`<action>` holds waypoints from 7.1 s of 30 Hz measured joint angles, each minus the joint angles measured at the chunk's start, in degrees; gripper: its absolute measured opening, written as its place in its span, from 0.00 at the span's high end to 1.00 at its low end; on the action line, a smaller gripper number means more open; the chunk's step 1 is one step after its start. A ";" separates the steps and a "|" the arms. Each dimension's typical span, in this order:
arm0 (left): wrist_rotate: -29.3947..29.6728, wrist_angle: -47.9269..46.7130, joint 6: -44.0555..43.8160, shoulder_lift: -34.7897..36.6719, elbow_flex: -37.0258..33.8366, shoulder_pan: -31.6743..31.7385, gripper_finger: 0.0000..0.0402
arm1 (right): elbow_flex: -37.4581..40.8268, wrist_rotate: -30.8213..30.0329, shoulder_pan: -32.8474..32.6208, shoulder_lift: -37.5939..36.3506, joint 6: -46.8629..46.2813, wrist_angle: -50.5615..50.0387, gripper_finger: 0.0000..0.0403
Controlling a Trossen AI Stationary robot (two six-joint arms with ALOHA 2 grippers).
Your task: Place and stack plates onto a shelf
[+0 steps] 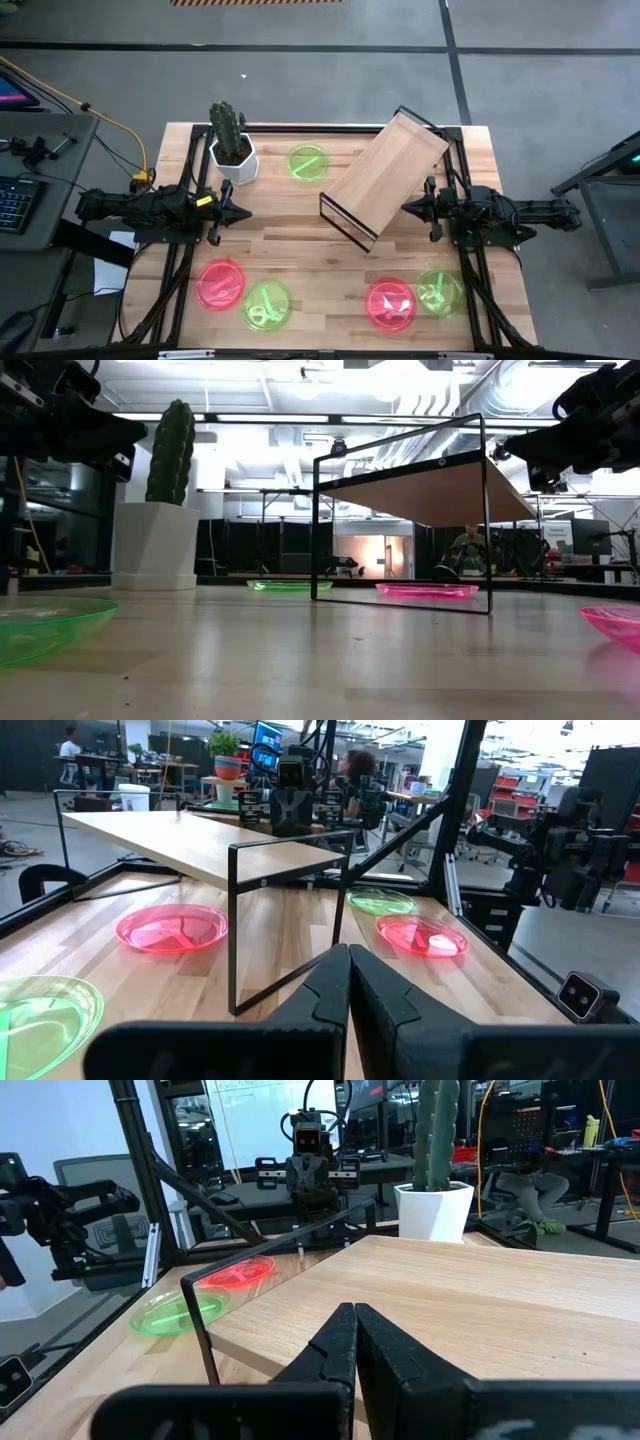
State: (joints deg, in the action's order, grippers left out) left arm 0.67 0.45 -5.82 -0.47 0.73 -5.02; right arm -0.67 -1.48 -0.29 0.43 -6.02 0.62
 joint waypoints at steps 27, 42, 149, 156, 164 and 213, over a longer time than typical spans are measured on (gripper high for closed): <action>0.00 0.00 0.00 0.00 0.00 0.00 1.00 | -0.01 0.00 -0.01 -0.02 0.00 0.00 1.00; 0.00 0.00 0.00 0.00 -0.01 -0.01 1.00 | 0.03 -12.45 -0.03 -0.11 -31.50 28.89 1.00; 0.00 0.00 0.00 0.00 -0.02 -0.02 1.00 | -32.04 -14.92 -41.83 85.34 -81.02 -0.30 0.55; 0.00 0.00 0.00 0.00 -0.02 0.00 1.00 | -32.04 -16.77 -44.40 91.14 -76.02 7.83 0.57; 0.00 0.00 0.00 0.00 -0.02 -0.01 1.00 | -32.21 -21.33 -46.80 97.08 -71.97 14.84 0.65; 0.00 0.01 0.00 0.00 -0.02 0.00 1.00 | -32.52 -11.42 -11.19 66.68 -41.52 48.05 1.00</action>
State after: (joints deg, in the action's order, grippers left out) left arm 0.67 0.46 -5.83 -0.47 0.71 -5.02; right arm -33.20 -12.89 -11.48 67.11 -47.55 48.67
